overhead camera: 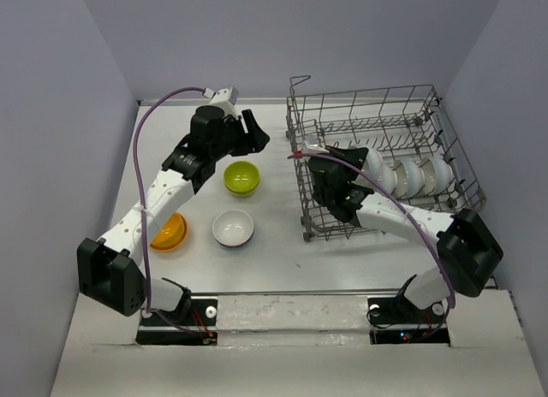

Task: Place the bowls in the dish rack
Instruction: Pass from the right arm to the left

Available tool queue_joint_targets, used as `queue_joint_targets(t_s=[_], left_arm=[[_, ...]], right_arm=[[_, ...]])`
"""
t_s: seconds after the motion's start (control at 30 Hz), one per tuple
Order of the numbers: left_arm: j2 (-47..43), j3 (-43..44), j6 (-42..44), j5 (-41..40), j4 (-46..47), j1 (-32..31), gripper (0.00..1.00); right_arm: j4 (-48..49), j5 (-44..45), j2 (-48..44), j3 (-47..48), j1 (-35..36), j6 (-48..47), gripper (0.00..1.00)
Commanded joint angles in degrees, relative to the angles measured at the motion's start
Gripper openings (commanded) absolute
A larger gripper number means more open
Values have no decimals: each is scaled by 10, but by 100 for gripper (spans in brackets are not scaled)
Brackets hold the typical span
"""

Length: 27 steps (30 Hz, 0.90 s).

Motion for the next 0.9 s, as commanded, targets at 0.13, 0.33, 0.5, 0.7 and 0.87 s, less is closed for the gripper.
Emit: queue_joint_targets(t_s=[0.13,0.33,0.5,0.7,0.87], left_arm=[[-23,-8,10,5,16,4,70],[-22,-8,10,11,16,4,70],[-24,-8,9,13,16,4,70],[-21,-10,8,17,17,4,70],[-20,-9,7,21,18,4,70]], right_arm=[[-59,21,27,38,12,28,1],[-102,21,44,51,17,52,1],[-137,23,66,61,28,69,1],[-166,23,83,68,33,85,1],[-181,22,71,73,33,89,1]])
